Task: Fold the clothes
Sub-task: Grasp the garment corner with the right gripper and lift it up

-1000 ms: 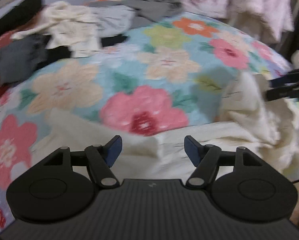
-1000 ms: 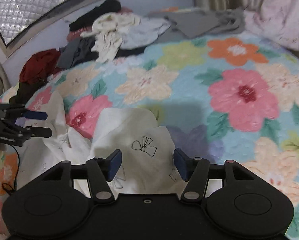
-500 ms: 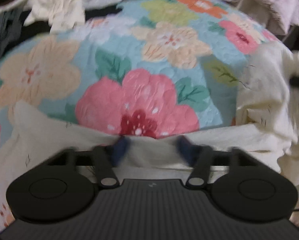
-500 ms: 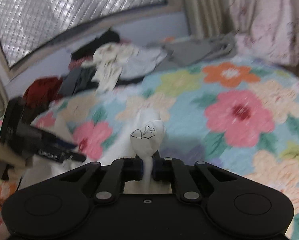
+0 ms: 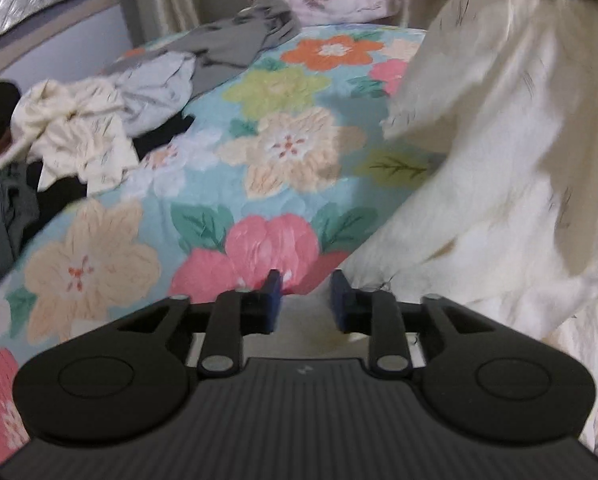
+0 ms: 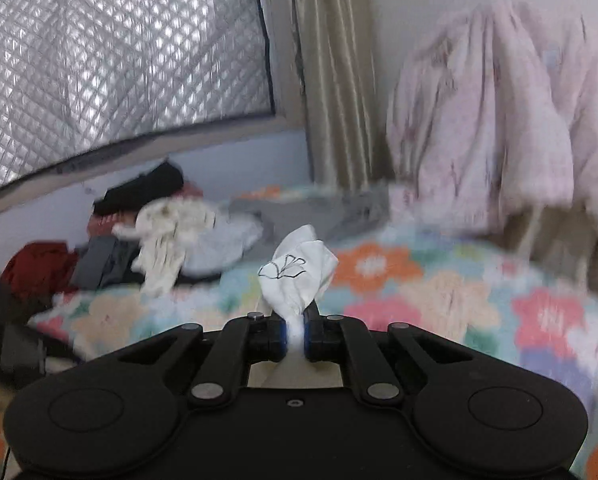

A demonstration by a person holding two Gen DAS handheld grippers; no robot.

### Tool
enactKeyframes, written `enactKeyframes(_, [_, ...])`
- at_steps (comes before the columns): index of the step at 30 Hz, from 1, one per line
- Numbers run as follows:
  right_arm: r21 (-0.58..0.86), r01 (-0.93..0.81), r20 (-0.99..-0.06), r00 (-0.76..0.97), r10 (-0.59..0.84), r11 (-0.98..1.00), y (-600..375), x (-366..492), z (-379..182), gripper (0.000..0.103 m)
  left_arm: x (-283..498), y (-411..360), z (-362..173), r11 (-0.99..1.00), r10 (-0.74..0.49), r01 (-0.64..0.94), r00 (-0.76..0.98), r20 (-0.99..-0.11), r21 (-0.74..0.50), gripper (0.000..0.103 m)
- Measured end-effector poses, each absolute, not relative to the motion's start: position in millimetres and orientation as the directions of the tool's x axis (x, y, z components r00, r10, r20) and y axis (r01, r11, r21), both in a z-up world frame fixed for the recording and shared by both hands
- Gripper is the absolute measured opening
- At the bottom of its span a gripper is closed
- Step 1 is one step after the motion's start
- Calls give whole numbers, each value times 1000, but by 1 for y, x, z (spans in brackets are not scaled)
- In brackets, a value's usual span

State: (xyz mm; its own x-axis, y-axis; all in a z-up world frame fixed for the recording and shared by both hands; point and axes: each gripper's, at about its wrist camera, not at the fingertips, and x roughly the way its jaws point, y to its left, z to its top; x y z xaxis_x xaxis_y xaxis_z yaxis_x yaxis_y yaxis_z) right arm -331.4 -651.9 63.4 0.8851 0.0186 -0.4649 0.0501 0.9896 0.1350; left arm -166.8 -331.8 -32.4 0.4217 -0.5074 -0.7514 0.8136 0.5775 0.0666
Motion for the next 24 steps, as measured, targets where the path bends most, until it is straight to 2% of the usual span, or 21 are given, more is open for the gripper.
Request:
enactKeyframes(4, [181, 123, -598, 801, 10, 976, -666, -344, 15, 9, -168, -333, -33, 554, -524, 829, 419, -742, 77, 51])
enactKeyframes(6, [161, 172, -658, 752, -24, 972, -673, -345, -2, 9, -166, -335, -35, 538, -560, 842, 392, -730, 39, 62])
enactKeyframes(7, [162, 184, -675, 737, -28, 969, -678, -345, -8, 10, -168, -336, -36, 504, -598, 863, 354, -719, 6, 73])
enactKeyframes(8, [177, 192, -682, 731, -20, 965, -682, -345, -11, 10, -173, -337, -37, 446, -643, 894, 300, -705, -26, 77])
enactKeyframes(11, [225, 202, -681, 733, 5, 953, -689, -340, -15, 11, -186, -357, -46, 374, -612, 927, 267, -744, 26, 78])
enactKeyframes(13, [200, 200, -686, 728, -8, 959, -684, -338, -15, 11, -186, -366, -54, 378, -585, 925, 270, -765, 37, 78])
enactKeyframes(14, [188, 195, -687, 727, -13, 963, -681, -338, -14, 12, -185, -368, -57, 381, -585, 924, 259, -768, 21, 76])
enactKeyframes(15, [185, 188, -686, 728, -10, 965, -679, -338, -14, 12, -183, -370, -60, 385, -586, 923, 248, -771, 5, 69])
enactKeyframes(17, [189, 175, -681, 732, 1, 966, -674, -339, -15, 12, -180, -369, -61, 394, -592, 918, 223, -775, -37, 26])
enactKeyframes(20, [185, 144, -664, 748, 15, 972, -668, -337, -14, 12, -185, -365, -52, 376, -628, 925, 213, -749, -52, 9])
enactKeyframes(22, [211, 119, -645, 762, 47, 970, -667, -334, -10, 12, -184, -362, -43, 383, -644, 922, 226, -731, -52, 7])
enactKeyframes(24, [307, 91, -598, 793, 117, 947, -670, -331, -2, 12, -182, -360, -33, 395, -662, 917, 240, -710, -58, 6])
